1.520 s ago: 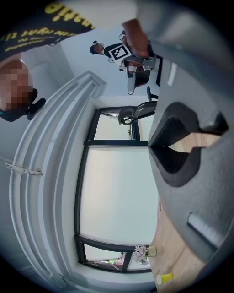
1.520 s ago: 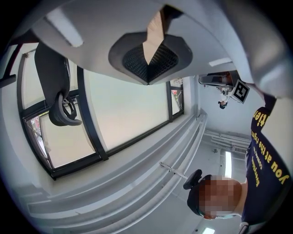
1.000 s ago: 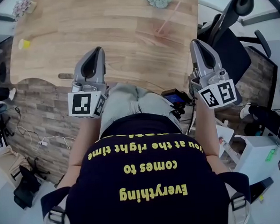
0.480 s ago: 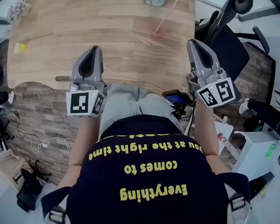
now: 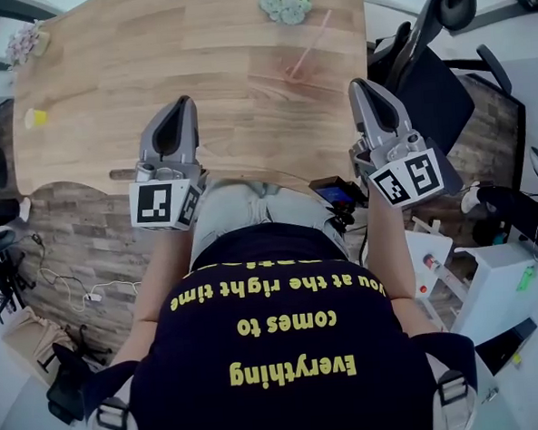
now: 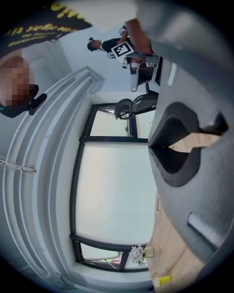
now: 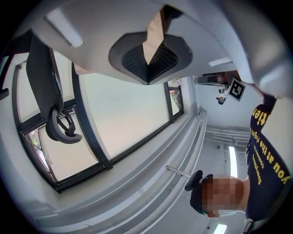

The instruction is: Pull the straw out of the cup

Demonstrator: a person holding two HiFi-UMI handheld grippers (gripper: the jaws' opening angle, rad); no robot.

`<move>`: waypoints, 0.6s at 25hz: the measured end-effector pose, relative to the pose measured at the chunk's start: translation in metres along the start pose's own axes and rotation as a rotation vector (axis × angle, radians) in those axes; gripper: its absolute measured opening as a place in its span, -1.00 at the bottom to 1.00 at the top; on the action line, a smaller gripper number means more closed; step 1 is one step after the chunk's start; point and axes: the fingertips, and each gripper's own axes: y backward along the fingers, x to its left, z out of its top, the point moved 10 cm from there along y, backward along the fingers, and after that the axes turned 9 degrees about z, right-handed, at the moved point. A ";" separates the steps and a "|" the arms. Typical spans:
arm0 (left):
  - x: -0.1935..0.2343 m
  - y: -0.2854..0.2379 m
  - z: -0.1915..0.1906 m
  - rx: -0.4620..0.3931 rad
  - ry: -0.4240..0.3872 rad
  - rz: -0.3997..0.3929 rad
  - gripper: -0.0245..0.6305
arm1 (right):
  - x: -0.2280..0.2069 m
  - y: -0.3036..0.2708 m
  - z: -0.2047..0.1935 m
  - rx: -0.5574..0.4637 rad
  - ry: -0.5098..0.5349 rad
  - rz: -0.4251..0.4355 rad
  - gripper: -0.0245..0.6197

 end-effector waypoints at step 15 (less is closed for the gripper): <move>0.014 -0.036 0.002 0.032 0.005 -0.068 -0.93 | -0.025 -0.028 -0.016 0.085 -0.012 -0.046 -0.90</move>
